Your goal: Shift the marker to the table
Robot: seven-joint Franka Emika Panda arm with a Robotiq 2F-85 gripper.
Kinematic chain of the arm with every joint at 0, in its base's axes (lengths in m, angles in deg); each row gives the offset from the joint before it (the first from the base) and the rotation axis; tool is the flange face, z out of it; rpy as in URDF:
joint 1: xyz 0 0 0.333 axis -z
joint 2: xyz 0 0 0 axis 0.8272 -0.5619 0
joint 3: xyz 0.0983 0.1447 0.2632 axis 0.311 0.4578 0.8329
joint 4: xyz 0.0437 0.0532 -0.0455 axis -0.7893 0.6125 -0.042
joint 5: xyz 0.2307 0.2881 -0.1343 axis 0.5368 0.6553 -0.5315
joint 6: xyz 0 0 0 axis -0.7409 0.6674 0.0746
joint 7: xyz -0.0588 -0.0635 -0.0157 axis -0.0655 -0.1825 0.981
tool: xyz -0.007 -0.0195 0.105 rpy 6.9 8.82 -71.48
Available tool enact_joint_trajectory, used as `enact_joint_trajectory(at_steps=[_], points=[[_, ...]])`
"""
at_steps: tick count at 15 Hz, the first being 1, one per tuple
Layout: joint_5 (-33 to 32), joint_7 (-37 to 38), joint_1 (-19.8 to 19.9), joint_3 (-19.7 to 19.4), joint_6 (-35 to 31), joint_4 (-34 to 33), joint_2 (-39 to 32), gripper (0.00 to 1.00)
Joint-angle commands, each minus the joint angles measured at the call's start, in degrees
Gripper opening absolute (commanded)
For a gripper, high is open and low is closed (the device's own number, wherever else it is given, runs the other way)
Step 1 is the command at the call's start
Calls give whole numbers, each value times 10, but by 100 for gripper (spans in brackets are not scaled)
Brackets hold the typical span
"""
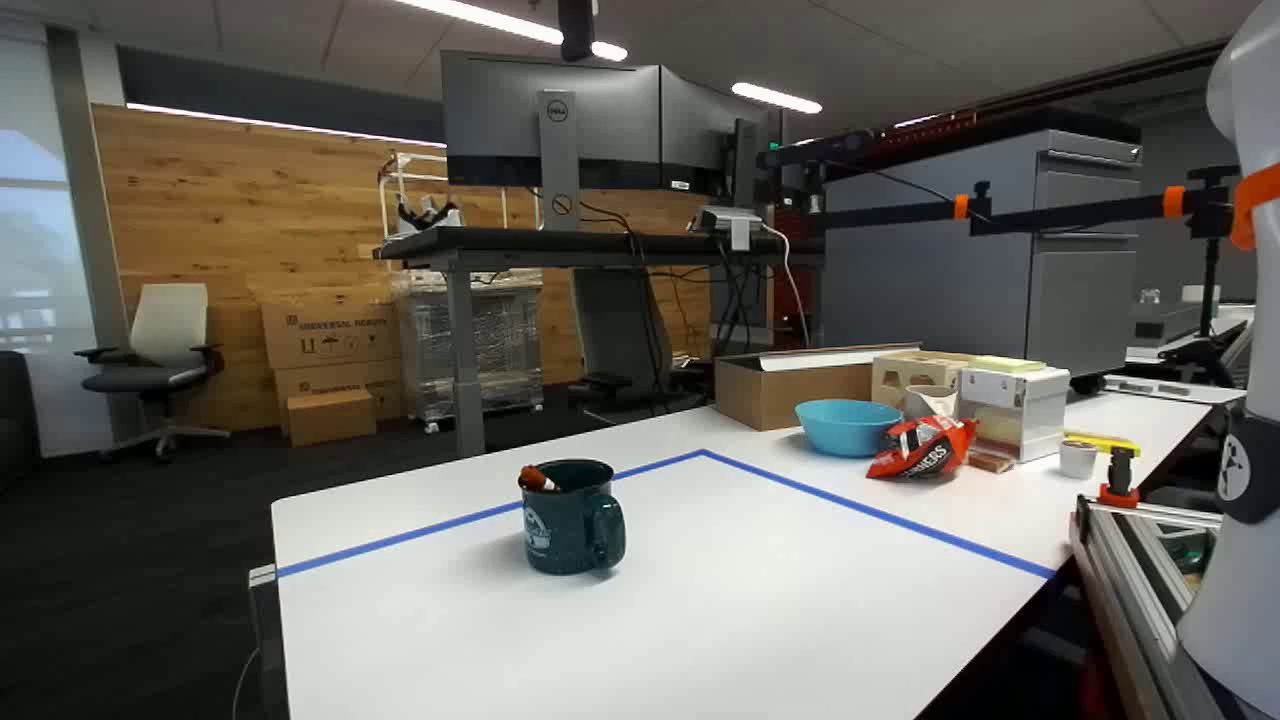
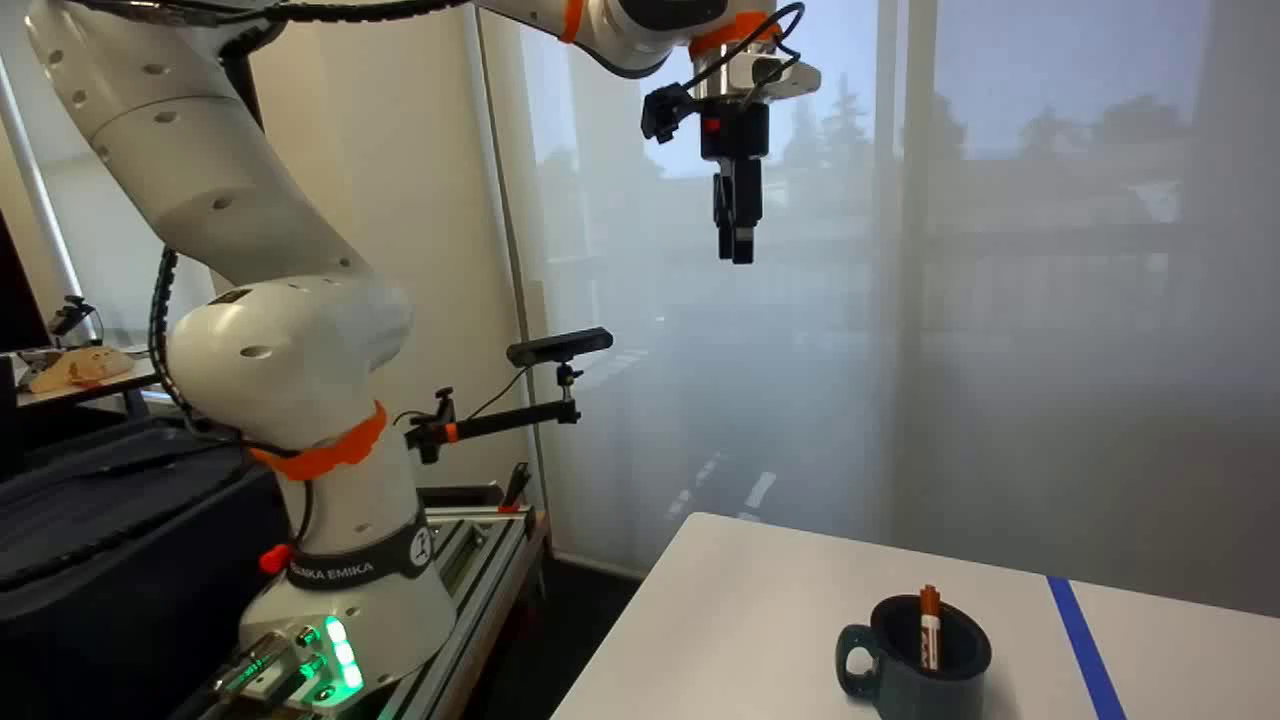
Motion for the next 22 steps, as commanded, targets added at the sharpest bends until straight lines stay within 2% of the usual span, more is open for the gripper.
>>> enact_joint_trajectory(at_steps=[1,13,14,15,18,21,22], points=[[-2,2,-5,-4,1,-2,-2,100],[-2,2,-5,-4,1,-4,-2,100],[-32,-13,-3,1,5,-6,-8,100],[-58,-24,1,1,-13,2,-13,100],[-121,-132,5,-32,-109,33,-48,100],[-121,-239,9,-80,-260,45,-115,100],[-101,-279,10,-98,-312,36,-149,100]])
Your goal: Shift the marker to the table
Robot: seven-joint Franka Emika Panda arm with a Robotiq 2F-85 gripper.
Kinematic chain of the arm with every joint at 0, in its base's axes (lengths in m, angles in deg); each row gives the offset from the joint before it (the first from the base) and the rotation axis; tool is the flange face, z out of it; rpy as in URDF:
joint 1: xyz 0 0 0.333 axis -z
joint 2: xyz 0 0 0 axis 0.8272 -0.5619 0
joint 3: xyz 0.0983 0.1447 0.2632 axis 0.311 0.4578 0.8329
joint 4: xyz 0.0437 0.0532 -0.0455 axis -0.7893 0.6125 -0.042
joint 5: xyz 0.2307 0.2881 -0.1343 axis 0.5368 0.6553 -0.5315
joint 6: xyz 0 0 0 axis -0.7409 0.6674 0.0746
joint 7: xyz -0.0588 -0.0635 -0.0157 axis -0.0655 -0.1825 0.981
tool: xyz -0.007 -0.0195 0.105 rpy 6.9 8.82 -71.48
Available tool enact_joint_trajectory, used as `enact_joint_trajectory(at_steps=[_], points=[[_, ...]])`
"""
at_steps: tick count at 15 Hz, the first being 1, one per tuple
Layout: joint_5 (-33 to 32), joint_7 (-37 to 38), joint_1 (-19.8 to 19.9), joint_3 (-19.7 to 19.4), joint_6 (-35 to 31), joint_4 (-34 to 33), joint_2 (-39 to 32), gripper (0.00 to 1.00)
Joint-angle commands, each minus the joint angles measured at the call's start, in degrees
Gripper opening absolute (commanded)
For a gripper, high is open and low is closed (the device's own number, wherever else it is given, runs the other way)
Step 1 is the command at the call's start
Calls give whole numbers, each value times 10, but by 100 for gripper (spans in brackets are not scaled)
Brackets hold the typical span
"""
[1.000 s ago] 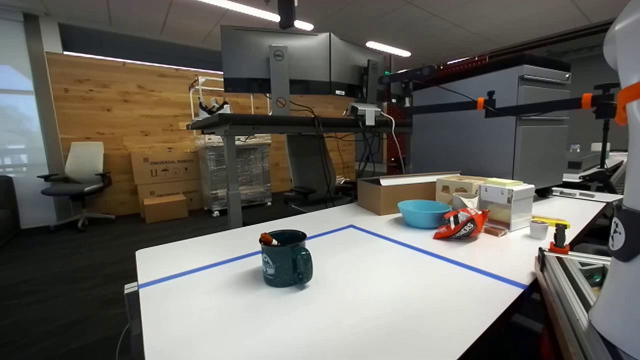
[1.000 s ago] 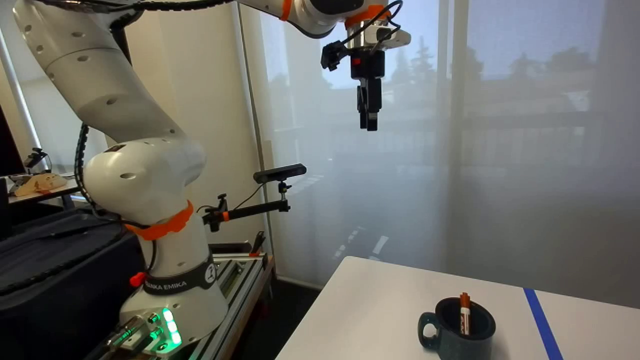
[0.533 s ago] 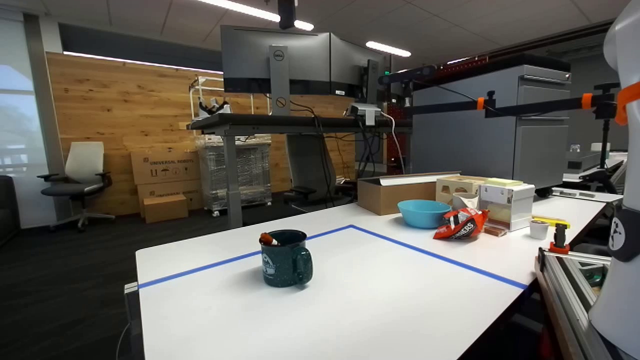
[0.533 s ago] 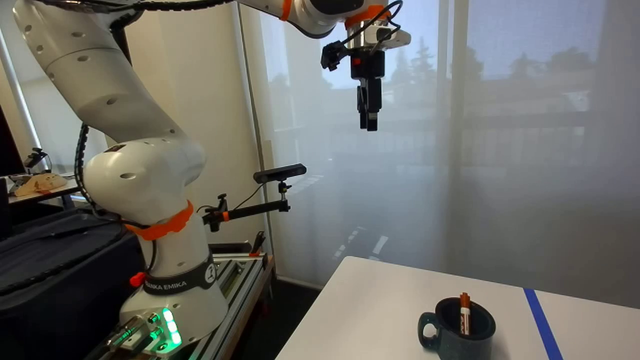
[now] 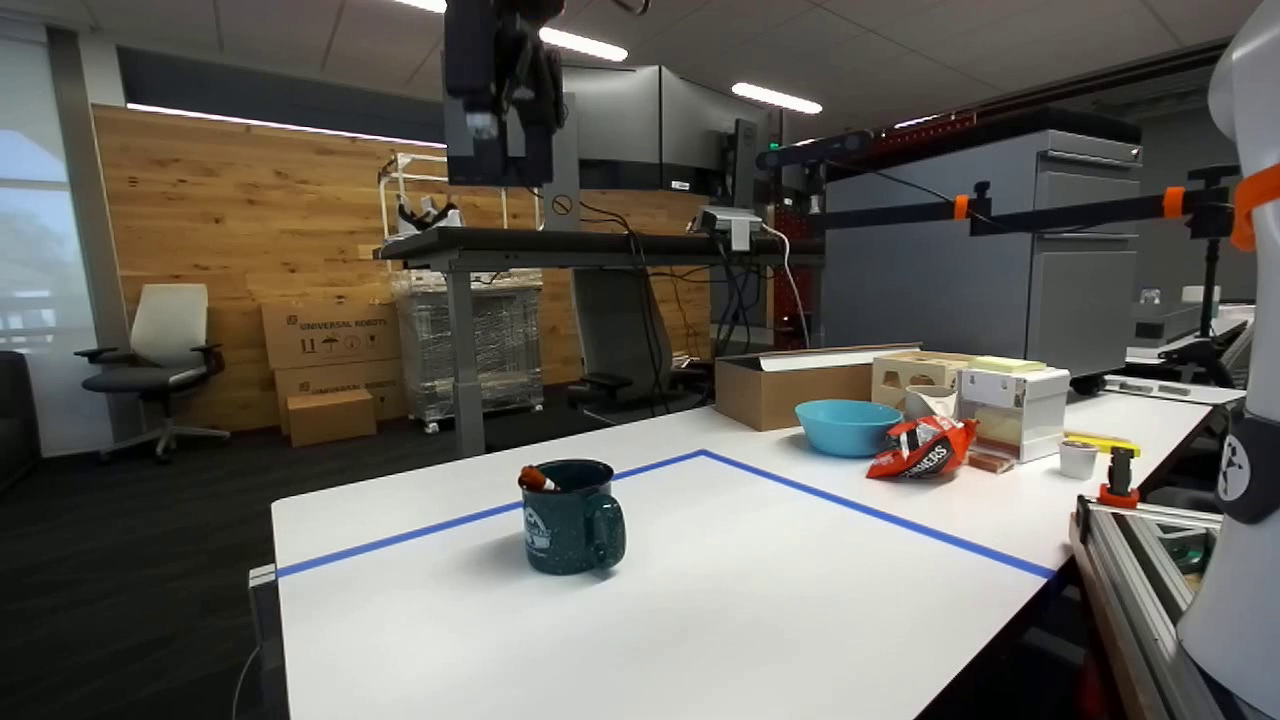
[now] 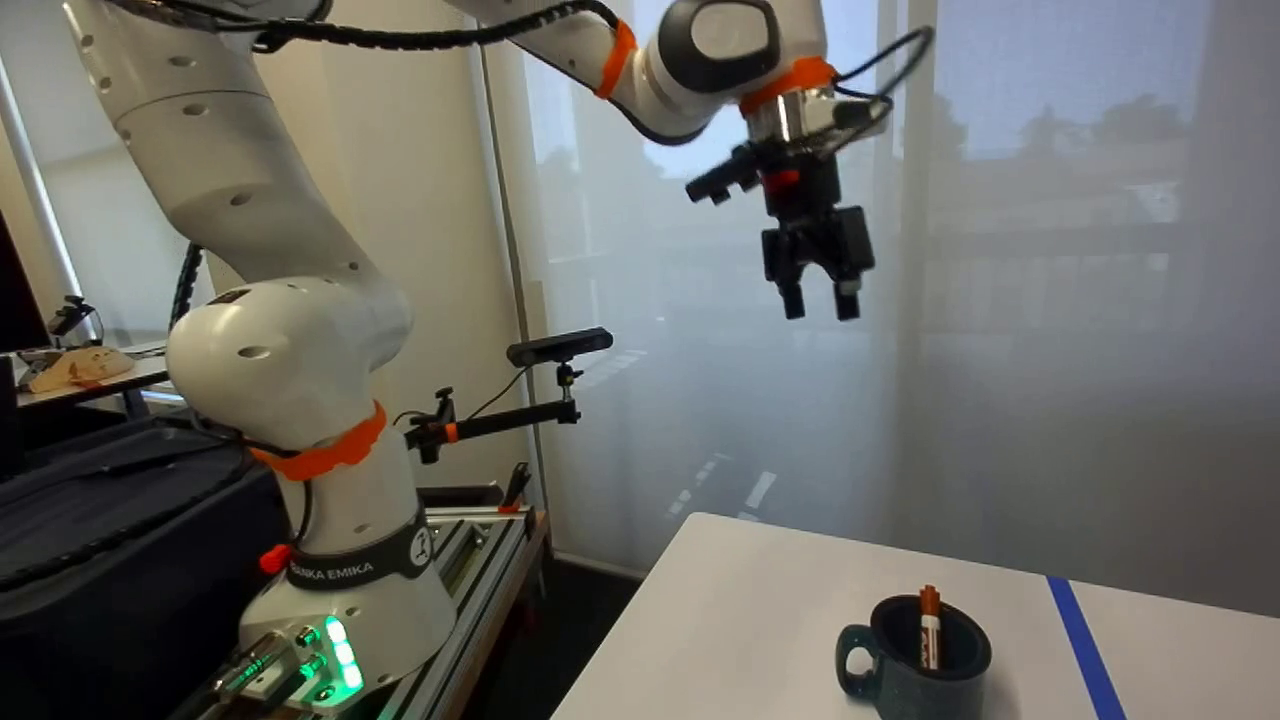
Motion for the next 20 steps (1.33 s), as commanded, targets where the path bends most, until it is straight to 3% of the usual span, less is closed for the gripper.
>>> enact_joint_trajectory(at_steps=[1,2,4,6,9,11,16,20], points=[[36,-132,3,-53,-163,-20,-106,100],[11,-71,4,-33,-99,1,-50,100],[22,-114,11,-50,-155,-6,-97,100],[-2,-108,16,-51,-154,-17,-112,100],[15,-158,25,-62,-181,-17,-124,100],[50,-199,31,-71,-190,-15,-137,100],[202,-391,46,-77,-201,-22,-182,100],[218,-439,67,-74,-191,-37,-221,100]])
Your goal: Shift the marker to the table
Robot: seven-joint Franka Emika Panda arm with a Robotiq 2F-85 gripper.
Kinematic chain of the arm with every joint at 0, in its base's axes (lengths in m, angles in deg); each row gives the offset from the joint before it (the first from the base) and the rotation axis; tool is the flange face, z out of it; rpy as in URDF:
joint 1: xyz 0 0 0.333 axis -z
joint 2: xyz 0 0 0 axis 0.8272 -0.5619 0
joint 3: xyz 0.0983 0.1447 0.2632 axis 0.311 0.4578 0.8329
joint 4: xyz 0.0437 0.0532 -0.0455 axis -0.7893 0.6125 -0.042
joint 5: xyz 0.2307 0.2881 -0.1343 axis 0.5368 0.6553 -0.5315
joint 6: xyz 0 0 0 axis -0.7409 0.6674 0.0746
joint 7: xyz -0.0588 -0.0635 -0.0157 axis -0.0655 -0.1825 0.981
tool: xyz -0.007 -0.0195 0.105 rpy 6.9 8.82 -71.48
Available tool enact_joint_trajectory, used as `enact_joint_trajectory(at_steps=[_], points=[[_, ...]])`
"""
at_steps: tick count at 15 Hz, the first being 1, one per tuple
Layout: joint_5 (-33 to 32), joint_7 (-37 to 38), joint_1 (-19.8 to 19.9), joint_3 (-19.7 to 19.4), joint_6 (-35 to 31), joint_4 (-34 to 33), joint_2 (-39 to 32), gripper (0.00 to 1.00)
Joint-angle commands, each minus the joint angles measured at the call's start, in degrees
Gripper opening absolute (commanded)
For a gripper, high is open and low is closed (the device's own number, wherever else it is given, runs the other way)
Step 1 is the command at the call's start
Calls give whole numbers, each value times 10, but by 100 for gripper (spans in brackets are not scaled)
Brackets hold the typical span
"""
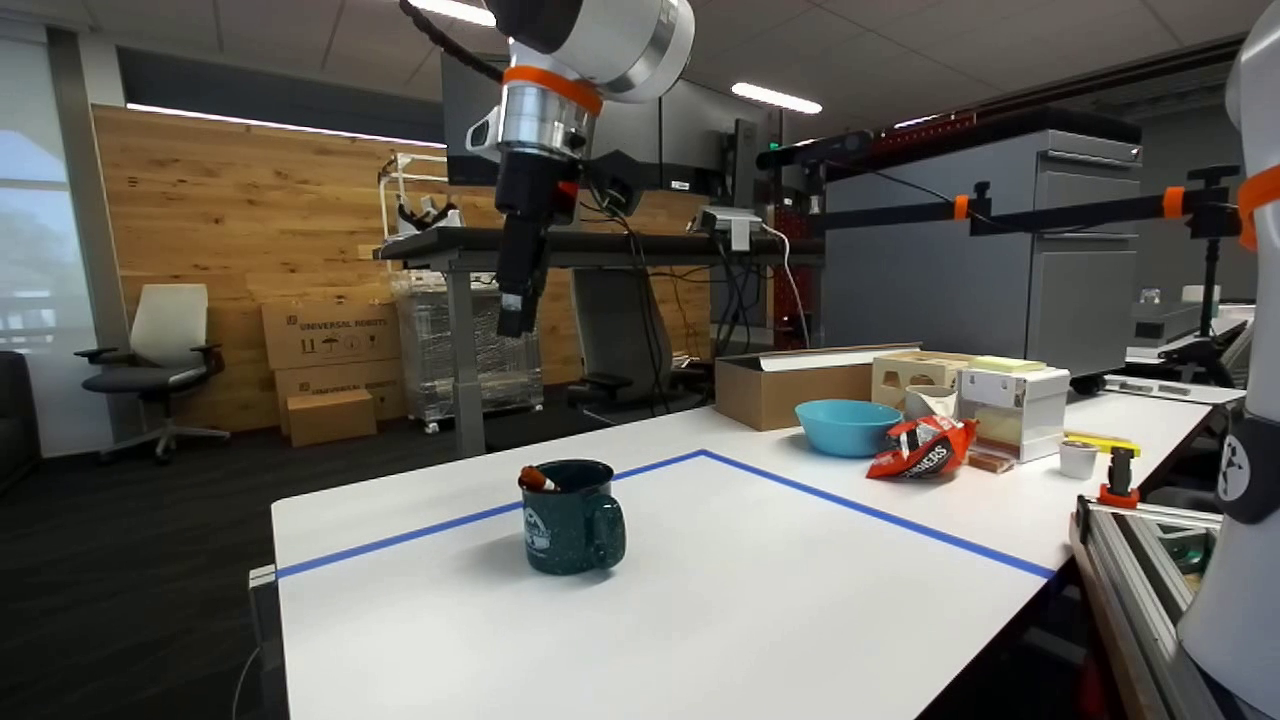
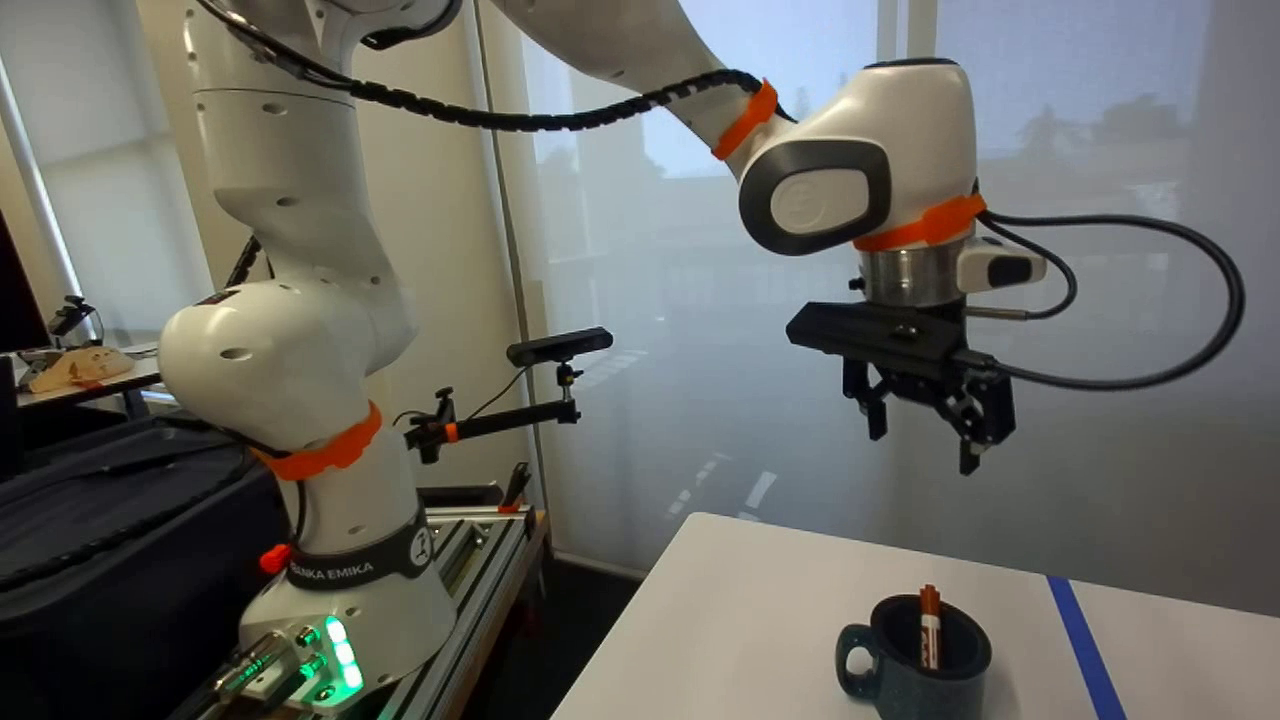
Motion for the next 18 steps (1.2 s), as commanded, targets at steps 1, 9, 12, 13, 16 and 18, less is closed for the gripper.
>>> enact_joint_trajectory(at_steps=[1,9,12,13,16,18], points=[[8,-30,21,6,-4,-21,-37,100],[27,-102,68,27,-1,-29,-84,100],[61,-197,80,51,16,-26,-85,100],[49,-201,79,49,28,-29,-88,100],[34,-171,70,42,12,-20,-86,100],[49,-186,73,48,10,-20,-87,100]])
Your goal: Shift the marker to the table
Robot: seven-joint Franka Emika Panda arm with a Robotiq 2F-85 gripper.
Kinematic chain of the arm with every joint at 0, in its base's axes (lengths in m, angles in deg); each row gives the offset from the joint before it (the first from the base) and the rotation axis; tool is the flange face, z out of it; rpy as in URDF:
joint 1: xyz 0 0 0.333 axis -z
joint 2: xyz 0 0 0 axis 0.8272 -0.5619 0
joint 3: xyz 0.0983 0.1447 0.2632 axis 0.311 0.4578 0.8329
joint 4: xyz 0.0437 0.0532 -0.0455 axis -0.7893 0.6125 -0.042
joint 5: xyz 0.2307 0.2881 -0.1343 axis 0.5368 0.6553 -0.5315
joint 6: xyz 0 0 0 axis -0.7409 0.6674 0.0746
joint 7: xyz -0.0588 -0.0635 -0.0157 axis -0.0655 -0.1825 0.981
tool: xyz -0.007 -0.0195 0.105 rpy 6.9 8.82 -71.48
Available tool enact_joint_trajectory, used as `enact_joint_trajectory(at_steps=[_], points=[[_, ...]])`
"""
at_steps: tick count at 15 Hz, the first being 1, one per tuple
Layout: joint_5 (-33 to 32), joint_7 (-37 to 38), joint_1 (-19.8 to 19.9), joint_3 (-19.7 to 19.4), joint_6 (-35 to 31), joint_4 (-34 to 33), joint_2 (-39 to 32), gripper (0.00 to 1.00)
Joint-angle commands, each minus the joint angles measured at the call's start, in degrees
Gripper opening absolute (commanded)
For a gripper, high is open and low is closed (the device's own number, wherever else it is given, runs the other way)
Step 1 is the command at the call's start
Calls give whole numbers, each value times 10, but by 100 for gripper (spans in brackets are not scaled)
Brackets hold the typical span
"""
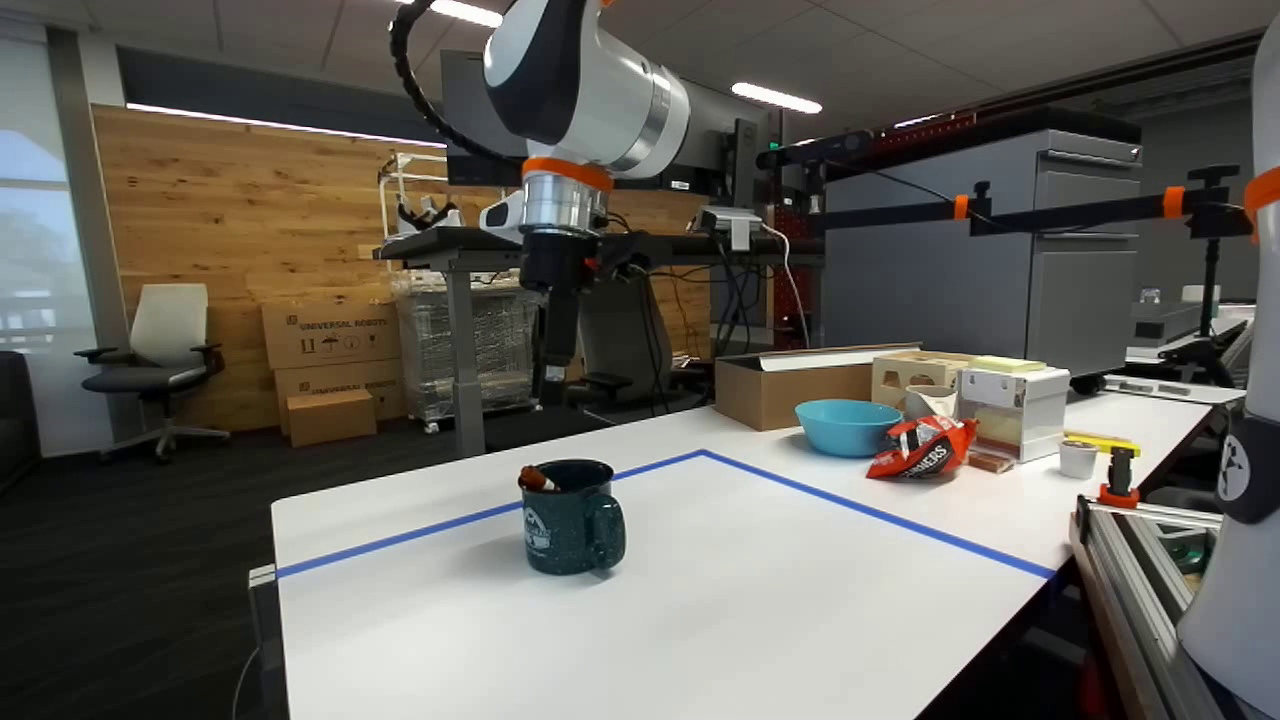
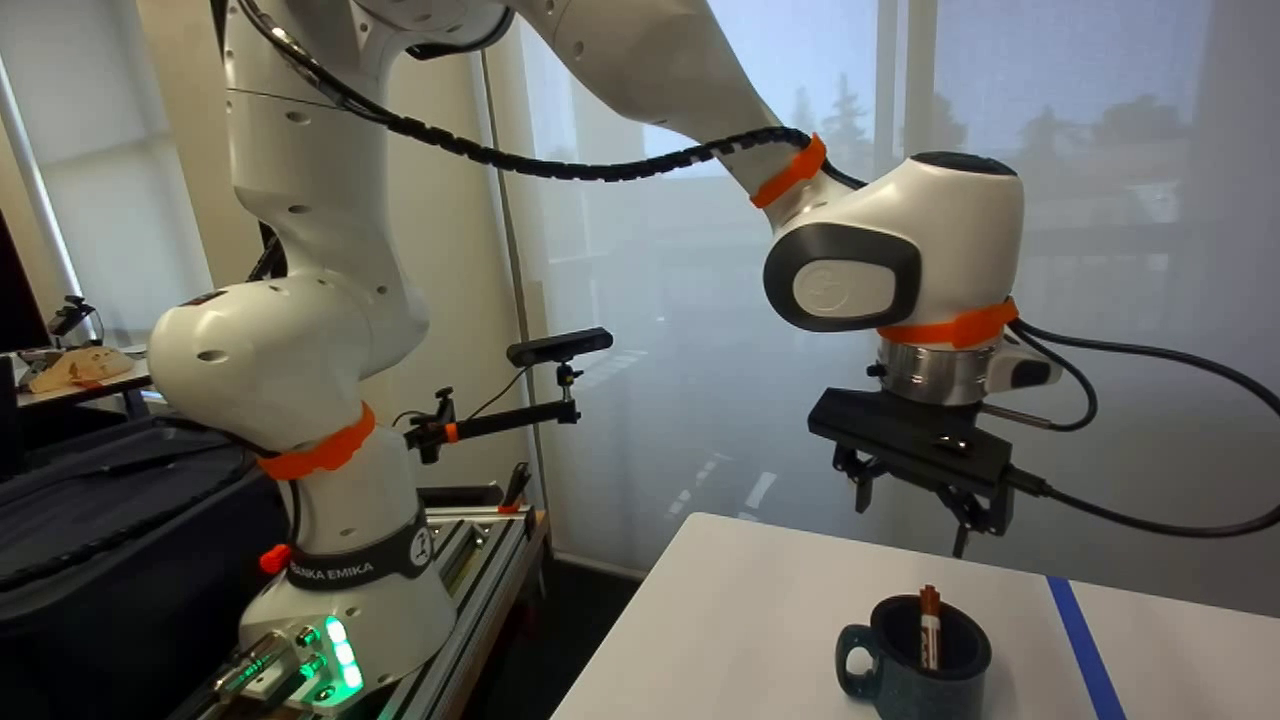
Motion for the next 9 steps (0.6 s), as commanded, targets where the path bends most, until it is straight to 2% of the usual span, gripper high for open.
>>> enact_joint_trajectory(at_steps=[1,9], points=[[23,-34,7,13,-14,5,1,100],[79,-169,28,30,-55,21,-20,100]])
